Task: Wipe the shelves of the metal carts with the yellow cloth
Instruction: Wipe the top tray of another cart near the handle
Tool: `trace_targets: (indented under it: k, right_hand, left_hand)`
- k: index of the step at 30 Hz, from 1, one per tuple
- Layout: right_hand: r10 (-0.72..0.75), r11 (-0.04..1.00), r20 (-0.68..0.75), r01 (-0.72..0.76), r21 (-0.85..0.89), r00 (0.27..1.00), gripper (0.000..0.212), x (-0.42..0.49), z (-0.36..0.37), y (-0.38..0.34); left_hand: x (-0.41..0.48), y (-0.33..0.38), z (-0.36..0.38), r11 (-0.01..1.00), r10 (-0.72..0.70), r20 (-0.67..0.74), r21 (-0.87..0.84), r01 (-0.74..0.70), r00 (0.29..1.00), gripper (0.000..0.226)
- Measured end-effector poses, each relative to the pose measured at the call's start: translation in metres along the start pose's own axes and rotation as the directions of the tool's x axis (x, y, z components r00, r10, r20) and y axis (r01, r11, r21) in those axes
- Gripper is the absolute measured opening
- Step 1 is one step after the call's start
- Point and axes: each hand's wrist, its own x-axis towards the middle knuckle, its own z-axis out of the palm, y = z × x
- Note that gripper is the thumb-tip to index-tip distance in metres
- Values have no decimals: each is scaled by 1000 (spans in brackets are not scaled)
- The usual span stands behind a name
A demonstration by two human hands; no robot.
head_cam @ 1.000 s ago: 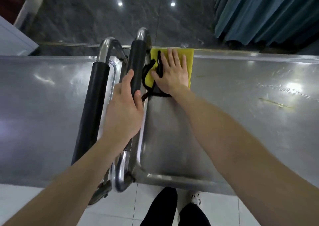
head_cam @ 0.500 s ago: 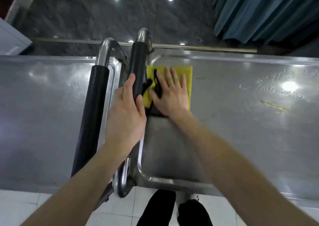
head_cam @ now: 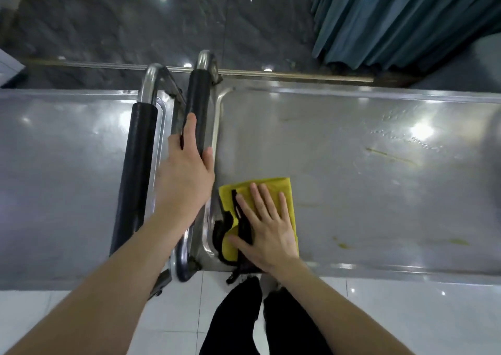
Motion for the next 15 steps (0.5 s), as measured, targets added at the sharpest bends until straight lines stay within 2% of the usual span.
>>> trace_targets:
  k: [2, 5, 8, 11, 15]
  right_hand:
    - [38, 999, -46, -39, -18, 998, 87, 55, -10, 29]
    - [182, 983, -91, -184, -18, 979, 88, 180, -37, 88]
    - [222, 974, -108, -226, -23, 969, 89, 260, -62, 124]
    - [222, 973, -151, -229, -31, 963, 86, 234, -52, 111]
    - [105, 994, -129, -107, -4, 986, 84, 72, -15, 66]
  left_hand:
    - [2, -2, 2, 998, 4, 6, 55, -5, 1000, 70]
    - [4, -3, 6, 995, 11, -18, 99, -9, 1000, 71]
    - [5, -3, 11, 995, 5, -30, 96, -2, 1000, 71]
    - [6, -3, 9, 995, 4, -35, 98, -1, 999, 69]
    - [3, 1, 3, 996, 6, -18, 90, -4, 1000, 69]
